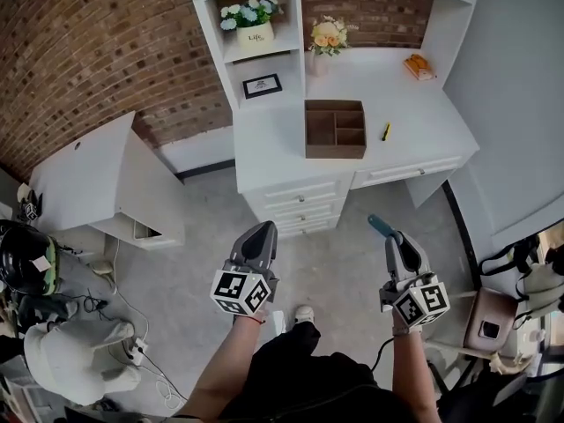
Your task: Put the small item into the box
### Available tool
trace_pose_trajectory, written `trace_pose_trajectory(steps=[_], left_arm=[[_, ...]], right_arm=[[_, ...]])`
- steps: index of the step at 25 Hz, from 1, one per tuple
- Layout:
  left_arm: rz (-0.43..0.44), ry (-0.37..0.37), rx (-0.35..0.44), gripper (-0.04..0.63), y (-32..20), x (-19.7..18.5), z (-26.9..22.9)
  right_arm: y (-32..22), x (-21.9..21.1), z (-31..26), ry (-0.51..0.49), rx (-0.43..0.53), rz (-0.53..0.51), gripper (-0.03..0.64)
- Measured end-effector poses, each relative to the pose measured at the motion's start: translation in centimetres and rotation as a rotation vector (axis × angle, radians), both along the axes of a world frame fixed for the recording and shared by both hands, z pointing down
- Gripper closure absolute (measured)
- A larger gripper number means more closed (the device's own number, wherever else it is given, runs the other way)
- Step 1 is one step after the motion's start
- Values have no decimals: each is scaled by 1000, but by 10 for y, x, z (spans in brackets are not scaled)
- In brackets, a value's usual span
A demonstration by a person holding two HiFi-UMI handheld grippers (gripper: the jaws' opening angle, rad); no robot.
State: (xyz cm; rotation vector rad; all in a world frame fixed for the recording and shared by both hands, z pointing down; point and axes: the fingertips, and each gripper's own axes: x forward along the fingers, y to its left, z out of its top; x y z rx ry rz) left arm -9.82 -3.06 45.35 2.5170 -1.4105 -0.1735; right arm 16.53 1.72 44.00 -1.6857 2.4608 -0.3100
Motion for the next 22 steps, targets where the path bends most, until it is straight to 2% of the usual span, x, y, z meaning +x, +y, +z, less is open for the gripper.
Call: trace_pose_trajectory(steps=[7, 17, 22], left_arm=[[37, 12, -13, 592, -44, -2, 6], [31, 36, -41, 594, -72, -6, 19], [22, 39, -23, 592, -97, -4, 16]], right_arm=[[-35, -6, -2, -21, -19, 41, 548], [-67, -9, 2, -12, -42, 44, 548], [-94, -7, 1, -13, -26, 32, 548]])
